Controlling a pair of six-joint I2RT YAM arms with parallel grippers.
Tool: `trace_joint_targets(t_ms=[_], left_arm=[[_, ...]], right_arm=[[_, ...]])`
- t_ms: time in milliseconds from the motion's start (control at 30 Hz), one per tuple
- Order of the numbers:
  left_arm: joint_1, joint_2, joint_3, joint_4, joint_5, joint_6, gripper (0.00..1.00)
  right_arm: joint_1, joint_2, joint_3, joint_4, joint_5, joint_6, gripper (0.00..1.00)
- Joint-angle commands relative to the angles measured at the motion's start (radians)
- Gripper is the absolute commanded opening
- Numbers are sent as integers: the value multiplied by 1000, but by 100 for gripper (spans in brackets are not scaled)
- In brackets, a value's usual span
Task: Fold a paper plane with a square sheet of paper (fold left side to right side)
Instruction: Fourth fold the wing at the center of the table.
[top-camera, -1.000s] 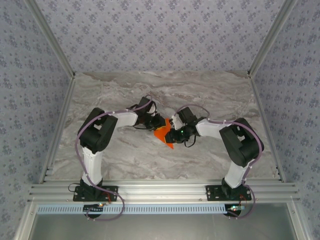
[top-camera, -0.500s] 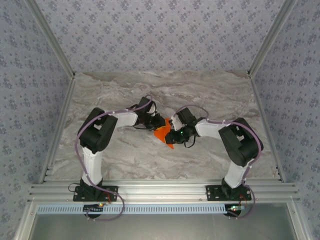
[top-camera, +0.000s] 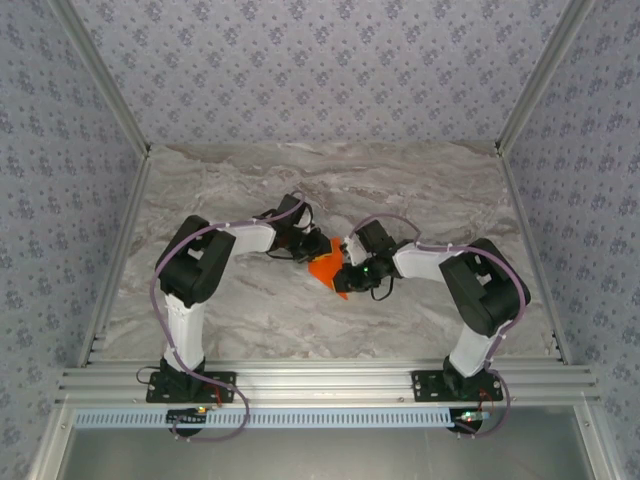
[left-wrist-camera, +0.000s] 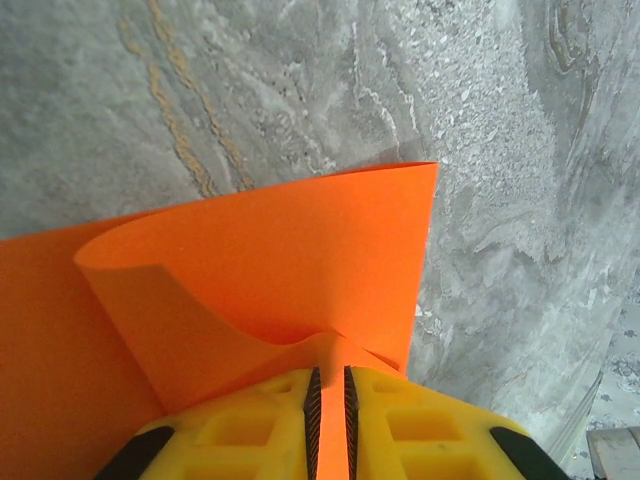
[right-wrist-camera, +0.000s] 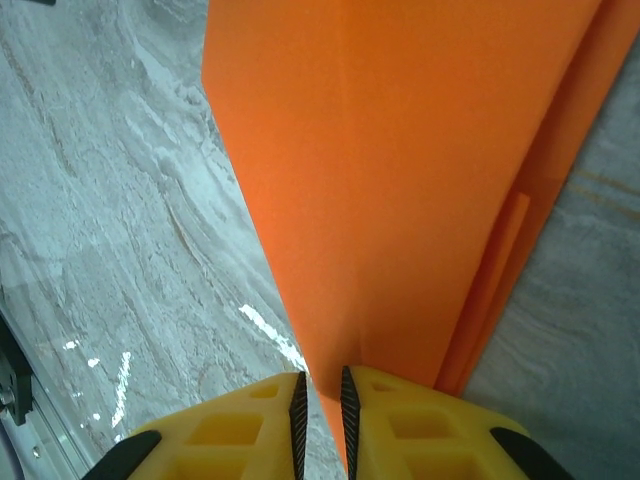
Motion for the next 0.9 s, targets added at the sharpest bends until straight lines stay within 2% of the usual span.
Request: trace_joint_targets(t_ms=[0, 867], left_arm=[[9, 52, -36, -100, -72, 20, 17], [13, 59, -37, -102, -79, 20, 16]], right_arm=[[21, -19, -52, -147, -18, 10, 18], [20, -81, -114, -251, 50, 18, 16]])
